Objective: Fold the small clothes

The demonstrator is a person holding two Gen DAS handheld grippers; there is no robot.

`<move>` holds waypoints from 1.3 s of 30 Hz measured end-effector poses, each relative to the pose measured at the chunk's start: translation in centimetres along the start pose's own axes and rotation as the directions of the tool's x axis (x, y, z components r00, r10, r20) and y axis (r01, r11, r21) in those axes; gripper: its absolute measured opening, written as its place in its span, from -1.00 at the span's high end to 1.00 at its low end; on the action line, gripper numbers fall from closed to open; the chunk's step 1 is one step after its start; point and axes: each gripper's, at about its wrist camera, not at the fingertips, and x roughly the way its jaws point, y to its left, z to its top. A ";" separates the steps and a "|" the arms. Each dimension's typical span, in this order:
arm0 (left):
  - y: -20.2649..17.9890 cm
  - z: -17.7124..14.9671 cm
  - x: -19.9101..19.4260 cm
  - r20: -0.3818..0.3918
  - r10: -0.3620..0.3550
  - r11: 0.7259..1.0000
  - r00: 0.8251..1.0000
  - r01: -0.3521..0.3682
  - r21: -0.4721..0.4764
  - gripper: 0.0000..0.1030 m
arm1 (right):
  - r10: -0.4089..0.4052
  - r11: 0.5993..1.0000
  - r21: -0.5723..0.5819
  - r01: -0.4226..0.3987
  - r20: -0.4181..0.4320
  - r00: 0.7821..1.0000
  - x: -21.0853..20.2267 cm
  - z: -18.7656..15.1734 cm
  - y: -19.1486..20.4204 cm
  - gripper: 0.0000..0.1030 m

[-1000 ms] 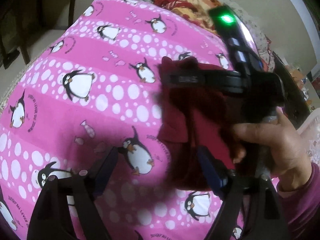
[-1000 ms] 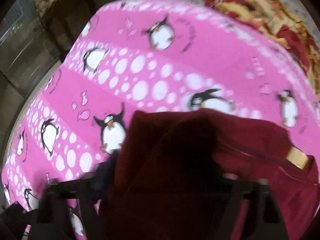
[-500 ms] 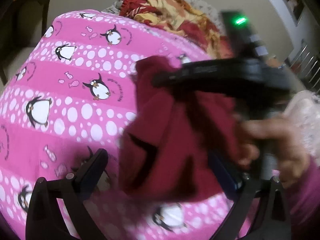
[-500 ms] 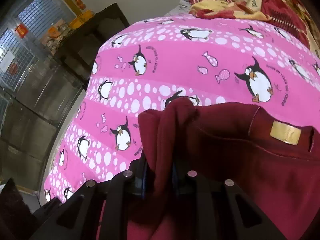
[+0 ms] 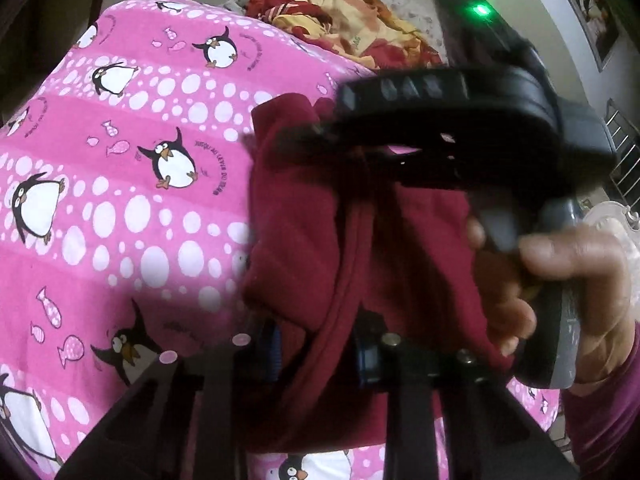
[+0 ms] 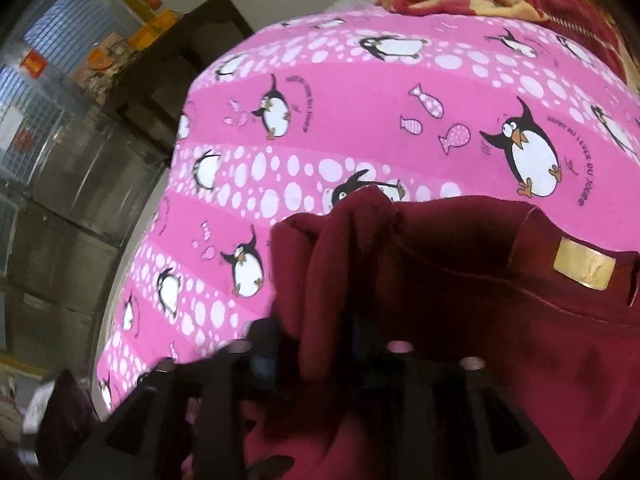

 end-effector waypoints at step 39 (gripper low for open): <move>-13.0 2.5 -1.0 -0.028 0.055 0.980 0.998 -0.049 0.193 0.64 | 0.007 0.999 -0.036 0.000 0.196 0.981 -14.4 -3.8 -5.2 0.60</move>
